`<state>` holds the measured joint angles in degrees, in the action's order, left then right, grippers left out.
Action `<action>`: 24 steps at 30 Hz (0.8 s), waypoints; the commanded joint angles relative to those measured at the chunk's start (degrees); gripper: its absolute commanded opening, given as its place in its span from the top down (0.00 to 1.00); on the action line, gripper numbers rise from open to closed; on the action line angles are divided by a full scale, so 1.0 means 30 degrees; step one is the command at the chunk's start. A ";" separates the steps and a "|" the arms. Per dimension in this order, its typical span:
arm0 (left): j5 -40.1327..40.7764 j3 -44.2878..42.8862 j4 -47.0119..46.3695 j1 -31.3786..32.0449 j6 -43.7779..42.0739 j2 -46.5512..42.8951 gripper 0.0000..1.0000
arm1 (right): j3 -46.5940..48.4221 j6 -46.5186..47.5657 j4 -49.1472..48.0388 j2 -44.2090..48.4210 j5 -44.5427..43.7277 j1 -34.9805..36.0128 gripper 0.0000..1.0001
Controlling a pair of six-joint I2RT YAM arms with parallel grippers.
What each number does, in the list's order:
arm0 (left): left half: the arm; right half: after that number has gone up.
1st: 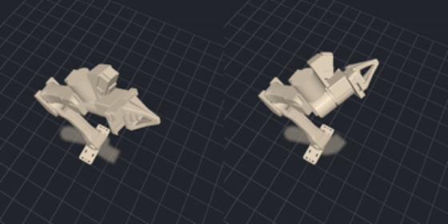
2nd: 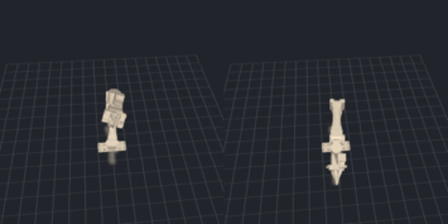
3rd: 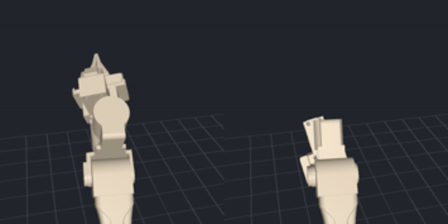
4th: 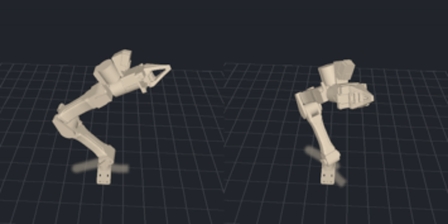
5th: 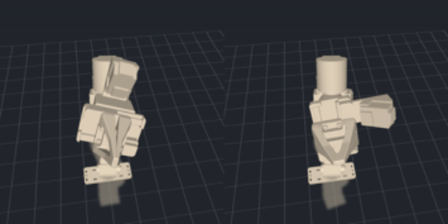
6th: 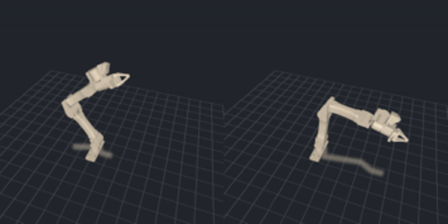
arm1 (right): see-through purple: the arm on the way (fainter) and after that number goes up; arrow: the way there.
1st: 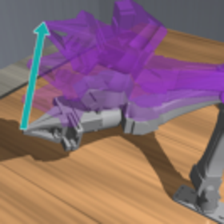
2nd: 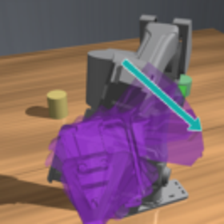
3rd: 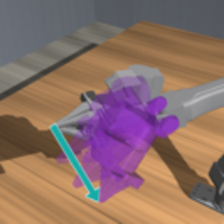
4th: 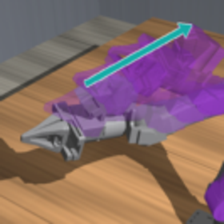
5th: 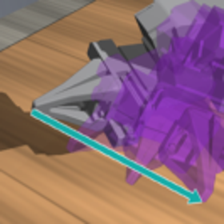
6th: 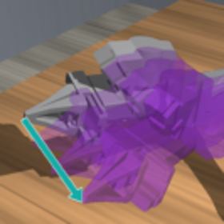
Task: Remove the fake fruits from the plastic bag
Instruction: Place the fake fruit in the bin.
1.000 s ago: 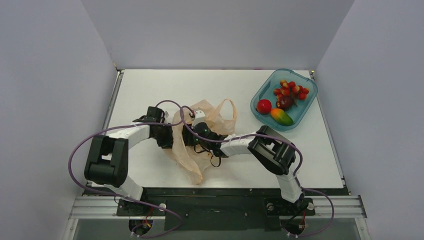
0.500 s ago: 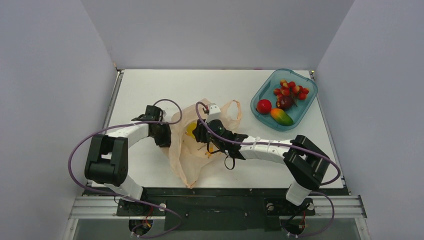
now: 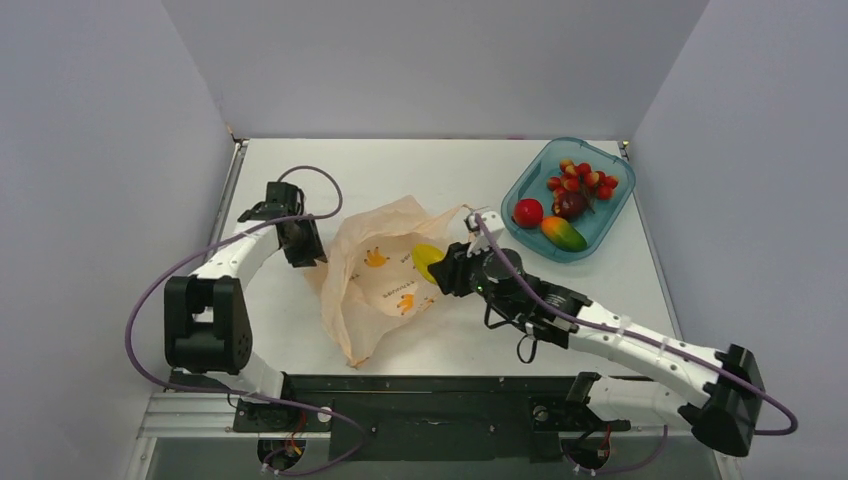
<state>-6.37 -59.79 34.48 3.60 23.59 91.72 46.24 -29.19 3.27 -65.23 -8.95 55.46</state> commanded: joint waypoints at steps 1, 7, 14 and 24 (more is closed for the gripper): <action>0.1693 -0.2118 0.2197 -0.0284 -0.0826 -0.3051 0.68 | 0.0392 0.0439 0.2438 0.3034 -0.1134 -0.0285 0.96; 0.1733 -0.3265 0.3969 -0.0464 -0.1022 -0.6869 0.65 | 0.2772 0.1071 0.4547 0.3840 -0.3952 -0.1813 0.97; -0.2578 -0.3363 0.5190 -0.0438 -0.0899 -1.0076 0.65 | 0.4244 0.0675 0.5460 0.2036 -0.6973 -0.7693 0.96; -0.7043 -0.3748 0.4895 -0.0420 0.0412 -1.3720 0.62 | 0.7044 0.0858 0.3942 -0.5678 -0.5436 -1.4638 0.91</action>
<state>-19.40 -68.64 50.46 2.50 22.46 52.75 62.57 -27.46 18.20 -74.85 -26.79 16.10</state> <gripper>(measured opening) 0.374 0.353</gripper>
